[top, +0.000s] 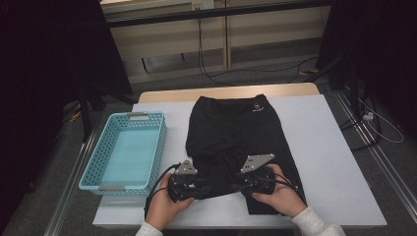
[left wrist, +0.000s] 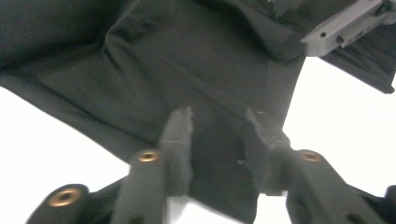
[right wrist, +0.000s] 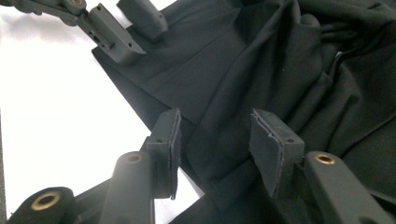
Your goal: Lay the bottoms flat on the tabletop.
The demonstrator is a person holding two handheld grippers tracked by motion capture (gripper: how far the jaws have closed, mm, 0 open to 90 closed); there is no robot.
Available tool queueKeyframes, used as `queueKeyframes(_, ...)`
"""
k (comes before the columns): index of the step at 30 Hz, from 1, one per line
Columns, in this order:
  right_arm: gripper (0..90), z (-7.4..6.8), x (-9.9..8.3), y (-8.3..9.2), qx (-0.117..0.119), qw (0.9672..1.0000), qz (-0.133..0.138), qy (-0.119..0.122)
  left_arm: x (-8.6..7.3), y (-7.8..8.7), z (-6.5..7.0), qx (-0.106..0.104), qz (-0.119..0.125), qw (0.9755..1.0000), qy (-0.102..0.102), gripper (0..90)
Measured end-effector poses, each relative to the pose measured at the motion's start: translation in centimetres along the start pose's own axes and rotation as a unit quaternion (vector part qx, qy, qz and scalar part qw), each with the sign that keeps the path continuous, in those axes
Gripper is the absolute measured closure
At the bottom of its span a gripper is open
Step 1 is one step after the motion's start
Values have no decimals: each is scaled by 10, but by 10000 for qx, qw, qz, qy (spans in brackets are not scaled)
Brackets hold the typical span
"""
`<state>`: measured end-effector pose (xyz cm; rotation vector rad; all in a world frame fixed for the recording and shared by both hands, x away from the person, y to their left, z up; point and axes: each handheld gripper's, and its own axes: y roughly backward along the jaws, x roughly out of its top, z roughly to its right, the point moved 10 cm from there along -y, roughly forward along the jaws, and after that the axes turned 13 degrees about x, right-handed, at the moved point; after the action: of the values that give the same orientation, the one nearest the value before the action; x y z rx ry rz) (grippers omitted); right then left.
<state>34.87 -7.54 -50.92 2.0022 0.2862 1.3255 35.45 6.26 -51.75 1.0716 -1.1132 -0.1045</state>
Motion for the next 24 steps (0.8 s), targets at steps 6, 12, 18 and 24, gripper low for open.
queueKeyframes(6,496,5,0,4,-87,9999,69,-84,-2,0,0,31,-60,10000,-52,808)
queueKeyframes(12,419,8,2,8,-115,9997,185,-115,-2,0,2,-12,-199,9998,97,896)
queueKeyframes(18,360,9,2,11,-143,9994,248,-182,-5,6,-1,-96,-385,9986,342,900)
queueKeyframes(24,349,12,3,14,-169,9991,332,-206,-7,14,-3,-187,-428,9977,482,900)
